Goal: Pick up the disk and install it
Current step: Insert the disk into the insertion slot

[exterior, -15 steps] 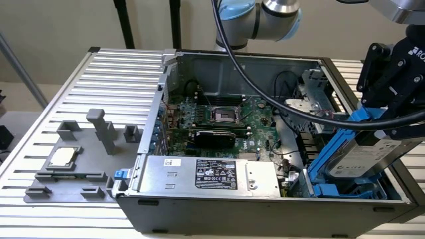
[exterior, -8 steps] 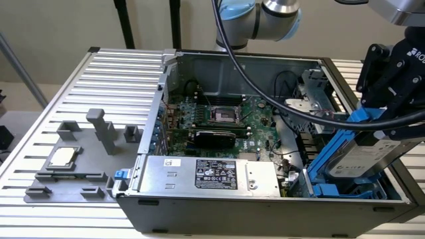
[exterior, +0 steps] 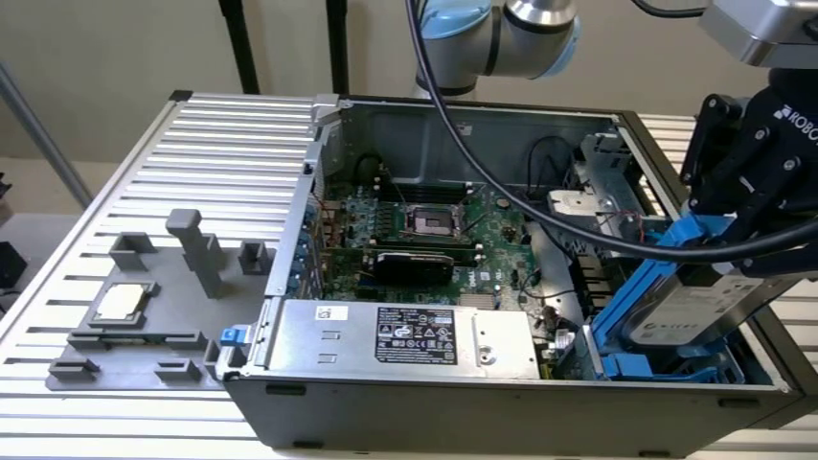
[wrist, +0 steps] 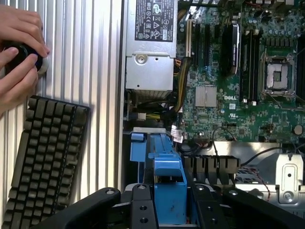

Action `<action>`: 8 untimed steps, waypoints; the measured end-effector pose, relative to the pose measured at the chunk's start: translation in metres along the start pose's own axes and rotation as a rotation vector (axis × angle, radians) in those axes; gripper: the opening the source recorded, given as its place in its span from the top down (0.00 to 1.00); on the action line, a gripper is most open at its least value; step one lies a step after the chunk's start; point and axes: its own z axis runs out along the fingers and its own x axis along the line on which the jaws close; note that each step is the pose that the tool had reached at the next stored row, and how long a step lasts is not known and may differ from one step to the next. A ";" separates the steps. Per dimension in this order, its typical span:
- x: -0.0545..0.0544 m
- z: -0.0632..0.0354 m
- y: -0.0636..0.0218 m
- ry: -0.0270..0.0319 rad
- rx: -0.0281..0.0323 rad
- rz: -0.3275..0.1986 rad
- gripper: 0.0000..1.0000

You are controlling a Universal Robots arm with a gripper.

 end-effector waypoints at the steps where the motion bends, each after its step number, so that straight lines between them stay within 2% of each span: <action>1: 0.000 0.0011 -0.0001 0.0000 0.0000 0.000 0.67; 8: 0.000 0.0090 -0.0006 -0.0001 0.0000 0.000 0.67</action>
